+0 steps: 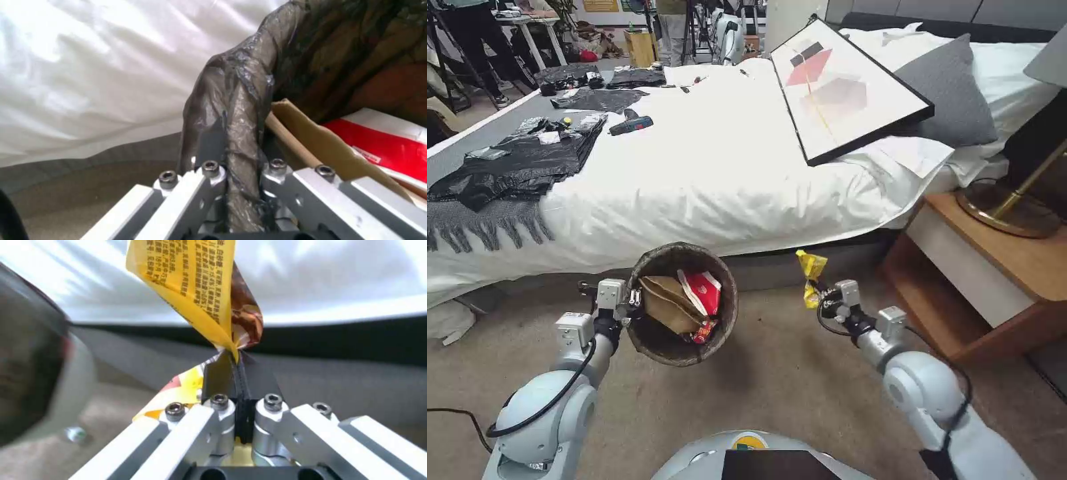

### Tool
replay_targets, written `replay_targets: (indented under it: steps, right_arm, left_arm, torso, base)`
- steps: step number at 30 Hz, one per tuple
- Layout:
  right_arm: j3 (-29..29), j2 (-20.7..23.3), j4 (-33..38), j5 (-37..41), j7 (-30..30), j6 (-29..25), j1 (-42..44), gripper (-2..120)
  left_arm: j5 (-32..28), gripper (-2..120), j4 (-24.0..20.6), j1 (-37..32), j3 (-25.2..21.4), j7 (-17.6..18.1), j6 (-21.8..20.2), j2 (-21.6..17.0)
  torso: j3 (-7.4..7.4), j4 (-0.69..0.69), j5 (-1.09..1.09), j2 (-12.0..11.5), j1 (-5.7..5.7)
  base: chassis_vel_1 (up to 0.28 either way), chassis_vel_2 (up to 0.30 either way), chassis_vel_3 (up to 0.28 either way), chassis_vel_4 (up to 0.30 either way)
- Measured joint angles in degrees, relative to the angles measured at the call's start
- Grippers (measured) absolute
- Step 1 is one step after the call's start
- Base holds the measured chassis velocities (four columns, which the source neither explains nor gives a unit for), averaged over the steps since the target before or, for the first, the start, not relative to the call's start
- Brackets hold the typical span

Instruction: Pick up the trash bin, then pick up the garbage from the floor and place it into the trash bin.

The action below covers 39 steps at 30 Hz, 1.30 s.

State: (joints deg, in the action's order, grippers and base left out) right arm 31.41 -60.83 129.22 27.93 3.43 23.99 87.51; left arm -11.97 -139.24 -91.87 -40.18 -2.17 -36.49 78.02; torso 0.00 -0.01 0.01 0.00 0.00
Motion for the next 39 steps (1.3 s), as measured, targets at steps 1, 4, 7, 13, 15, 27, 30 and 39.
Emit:
replay_targets:
  steps: [1, 4, 7, 13, 15, 27, 30, 39]
  right_arm:
    - [0.33, 0.39, 1.15, 0.24, -0.05, 0.09, 0.32, 0]
    - [0.72, 2.09, 4.39, 0.98, -0.26, 0.45, 0.58, 0]
    - [0.25, 4.37, 8.04, 3.22, -1.54, 1.93, -1.03, 0]
    - [-3.02, 8.48, 11.69, 8.27, -3.49, 4.58, -6.86, 0]
    - [-5.67, 10.65, 12.12, 10.88, -4.32, 5.35, -10.45, 0]
    - [-26.03, 11.19, 9.66, 17.55, -7.73, 8.52, -30.3, 0]
    - [-27.18, 10.66, 9.32, 17.62, -7.32, 9.12, -31.12, 0]
    - [-31.07, 9.1, 7.4, 17.35, -6.73, 9.83, -32.32, 0]
  left_arm:
    - [0.0, 3, 0.0, -0.04, 0.03, 0.0, -0.02, -0.03]
    - [-0.12, 3, -0.02, -0.18, 0.13, 0.01, -0.19, -0.19]
    - [-0.16, 3, -0.06, -0.34, 0.17, 0.02, -0.4, -0.36]
    - [-0.16, 3, -0.14, -0.48, 0.29, 0.07, -0.57, -0.48]
    - [-0.08, 3, -0.15, -0.41, 0.5, 0.1, -0.6, -0.49]
    - [0.58, 3, -0.46, -0.64, 0.58, 0.21, -0.63, -0.17]
    - [0.74, 3, -0.5, -0.69, 0.58, 0.23, -0.64, -0.08]
    - [1.39, 3, -0.54, -0.54, 1.26, 0.27, -0.64, 0.33]
  torso:
    - [0.0, 0.0, 0.0, 0.0, 0.0]
    - [0.0, 0.01, 0.0, 0.0, 0.0]
    - [0.0, 0.01, 0.0, 0.0, 0.0]
    - [0.0, 0.01, 0.0, 0.0, 0.0]
    - [0.0, 0.01, -0.01, 0.0, 0.0]
    - [0.01, 0.01, -0.01, 0.0, 0.0]
    - [0.01, 0.01, -0.01, 0.0, 0.0]
    - [0.0, -0.01, -0.01, 0.0, 0.0]
  base:
    - [0.0, 0.0, 0.0, 0.0]
    - [0.0, 0.0, 0.0, 0.0]
    - [0.0, 0.0, 0.0, 0.0]
    - [0.0, 0.0, 0.0, 0.0]
    - [0.0, 0.0, 0.0, 0.0]
    - [0.0, 0.0, 0.0, 0.0]
    - [0.0, 0.0, 0.0, 0.0]
    - [0.0, 0.0, 0.0, 0.0]
